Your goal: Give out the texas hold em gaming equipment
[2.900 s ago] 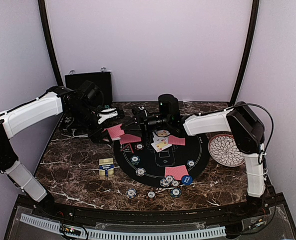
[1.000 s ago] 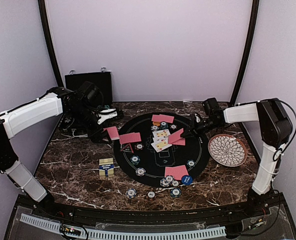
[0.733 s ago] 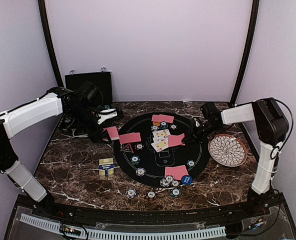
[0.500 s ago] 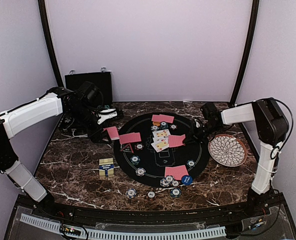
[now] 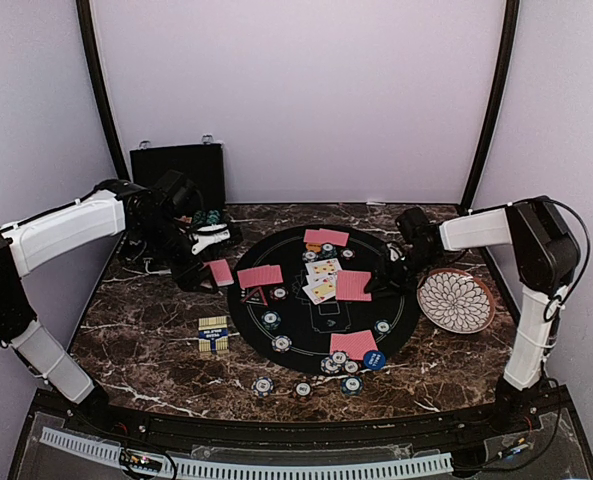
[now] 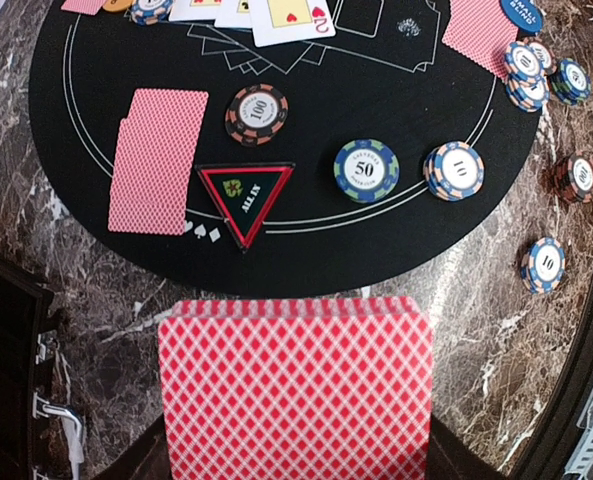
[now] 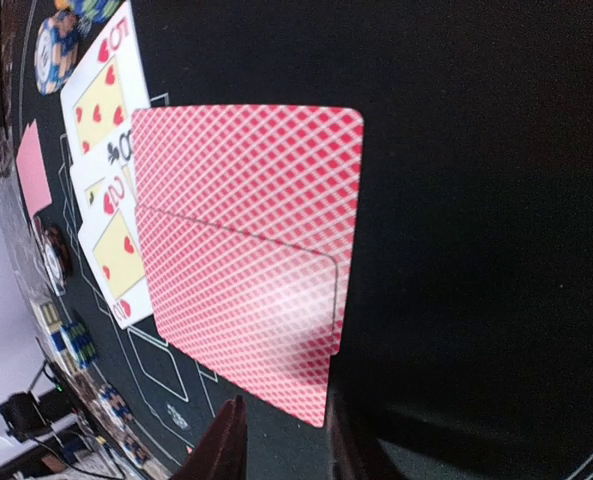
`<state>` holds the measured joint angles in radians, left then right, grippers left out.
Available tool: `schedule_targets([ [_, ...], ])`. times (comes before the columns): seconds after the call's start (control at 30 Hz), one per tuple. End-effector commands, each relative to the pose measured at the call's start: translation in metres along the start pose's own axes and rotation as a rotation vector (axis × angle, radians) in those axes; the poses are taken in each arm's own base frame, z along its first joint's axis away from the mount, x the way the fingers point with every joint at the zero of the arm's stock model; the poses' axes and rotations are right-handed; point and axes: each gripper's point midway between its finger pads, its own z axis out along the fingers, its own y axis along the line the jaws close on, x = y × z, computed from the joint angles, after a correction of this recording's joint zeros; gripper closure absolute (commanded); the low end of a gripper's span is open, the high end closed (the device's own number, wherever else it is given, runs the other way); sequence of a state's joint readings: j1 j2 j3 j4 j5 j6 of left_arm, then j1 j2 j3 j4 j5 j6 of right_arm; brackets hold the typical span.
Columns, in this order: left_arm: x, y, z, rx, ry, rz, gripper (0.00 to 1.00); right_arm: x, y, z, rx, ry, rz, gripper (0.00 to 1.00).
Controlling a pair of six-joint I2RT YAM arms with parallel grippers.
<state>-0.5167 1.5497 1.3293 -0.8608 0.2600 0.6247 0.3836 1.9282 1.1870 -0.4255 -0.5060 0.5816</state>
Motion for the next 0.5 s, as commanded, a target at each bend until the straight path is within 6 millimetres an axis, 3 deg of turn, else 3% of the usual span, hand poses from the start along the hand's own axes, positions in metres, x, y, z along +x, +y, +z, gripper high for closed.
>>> schedule_targets([
  [0.0,0.016,0.002,-0.012,-0.024,-0.01,-0.014,1.0,-0.007,0.012,-0.026,0.055,-0.082,-0.047,0.6],
  [0.17,0.051,0.004,-0.01,-0.05,0.031,-0.017,1.0,-0.01,0.028,-0.042,0.063,-0.125,-0.076,0.03],
  [0.47,0.136,-0.01,0.009,-0.107,0.154,0.069,1.0,-0.015,0.064,-0.072,0.026,-0.218,-0.117,0.01],
])
